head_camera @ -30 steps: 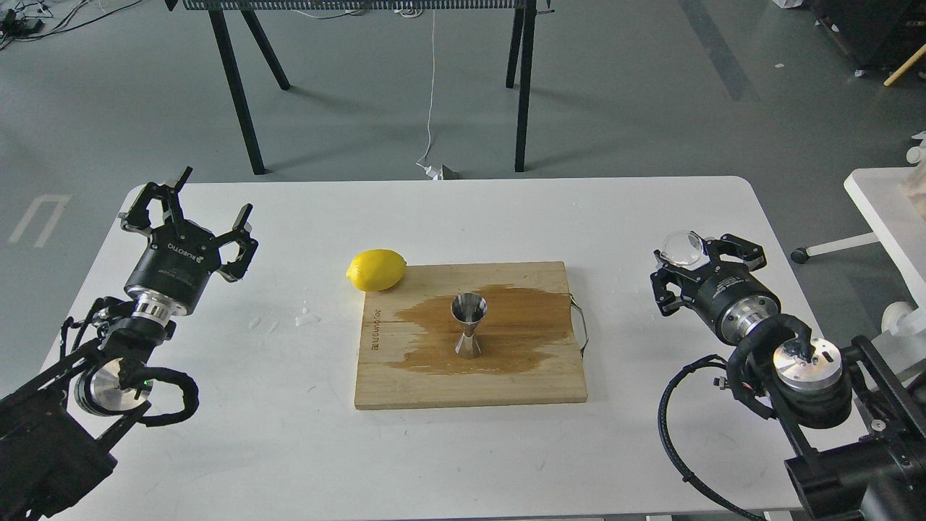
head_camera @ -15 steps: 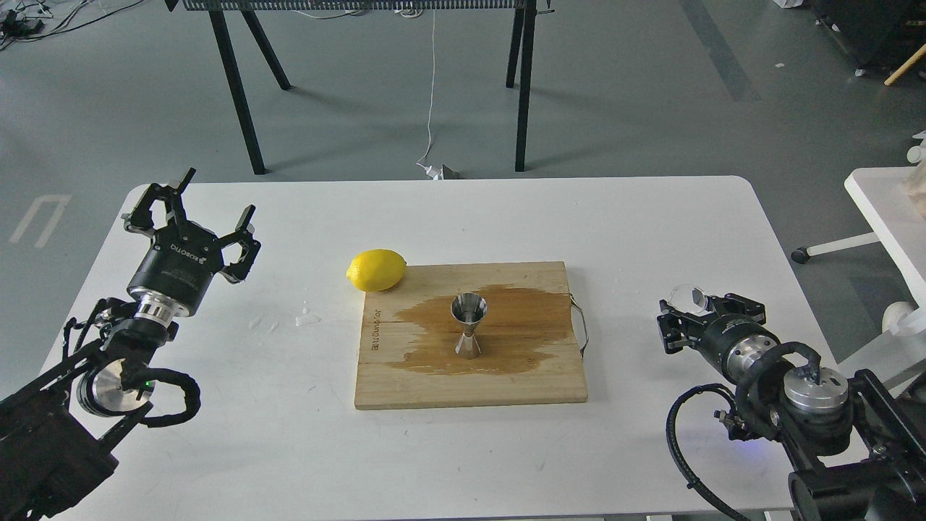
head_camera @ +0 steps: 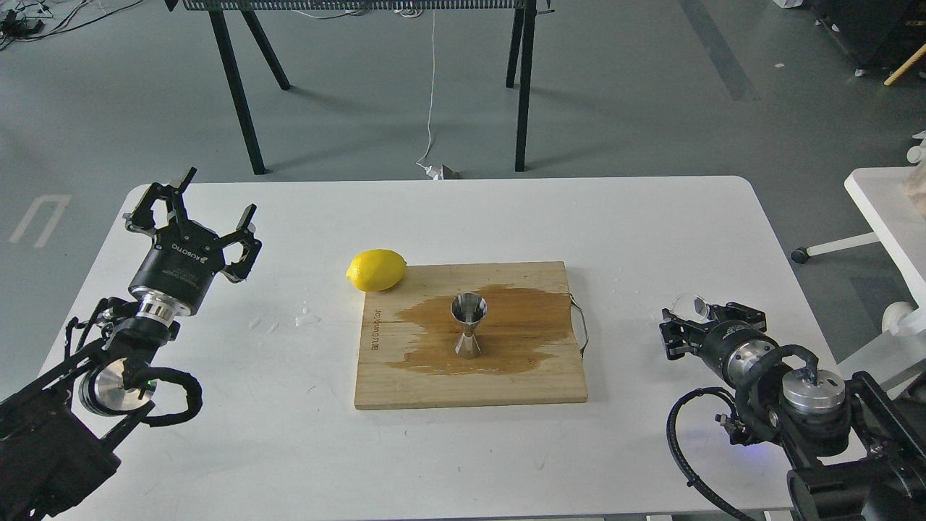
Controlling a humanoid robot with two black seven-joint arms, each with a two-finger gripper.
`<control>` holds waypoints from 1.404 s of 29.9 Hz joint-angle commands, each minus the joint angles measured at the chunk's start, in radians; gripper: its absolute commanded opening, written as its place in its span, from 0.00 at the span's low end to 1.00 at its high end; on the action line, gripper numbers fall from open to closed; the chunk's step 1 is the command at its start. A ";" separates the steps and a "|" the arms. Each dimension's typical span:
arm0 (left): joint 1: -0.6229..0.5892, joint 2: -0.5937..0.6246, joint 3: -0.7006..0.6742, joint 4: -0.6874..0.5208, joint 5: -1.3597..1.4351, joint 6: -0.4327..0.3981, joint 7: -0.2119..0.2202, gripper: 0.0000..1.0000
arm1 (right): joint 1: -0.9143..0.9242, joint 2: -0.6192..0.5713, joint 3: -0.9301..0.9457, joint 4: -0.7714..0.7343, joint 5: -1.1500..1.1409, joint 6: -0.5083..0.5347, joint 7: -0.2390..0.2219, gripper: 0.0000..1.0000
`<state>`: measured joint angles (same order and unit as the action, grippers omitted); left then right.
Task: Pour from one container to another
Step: 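Lower the glass onto the table and open the right gripper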
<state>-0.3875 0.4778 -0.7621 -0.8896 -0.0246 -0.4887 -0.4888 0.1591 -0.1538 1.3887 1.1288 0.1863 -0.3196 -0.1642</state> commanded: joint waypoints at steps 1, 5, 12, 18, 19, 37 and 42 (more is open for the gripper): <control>0.001 0.005 -0.002 0.000 0.000 0.000 0.000 0.88 | 0.017 0.000 -0.013 -0.014 -0.001 0.001 0.000 0.48; 0.001 0.005 -0.003 0.000 0.000 0.000 0.000 0.88 | 0.017 0.002 -0.019 -0.014 -0.001 -0.001 0.000 0.51; -0.001 0.004 -0.003 0.000 0.000 0.000 0.000 0.88 | 0.017 0.002 -0.028 -0.014 -0.001 -0.001 0.000 0.61; -0.001 0.004 -0.003 0.000 0.000 0.000 0.000 0.88 | 0.017 0.002 -0.028 -0.014 -0.001 -0.001 0.000 0.69; -0.002 0.004 -0.003 0.000 0.000 0.000 0.000 0.88 | 0.017 0.003 -0.028 -0.014 -0.001 -0.001 0.000 0.70; -0.001 0.005 0.000 0.005 0.002 0.000 0.000 0.88 | -0.050 -0.016 -0.013 0.110 0.002 -0.007 -0.001 0.92; -0.001 0.015 0.003 0.032 0.005 0.000 0.000 0.88 | -0.096 -0.055 -0.025 0.282 -0.001 0.010 0.000 0.96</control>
<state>-0.3882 0.4847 -0.7622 -0.8749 -0.0234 -0.4887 -0.4887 0.0850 -0.1845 1.3741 1.3072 0.1897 -0.3235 -0.1658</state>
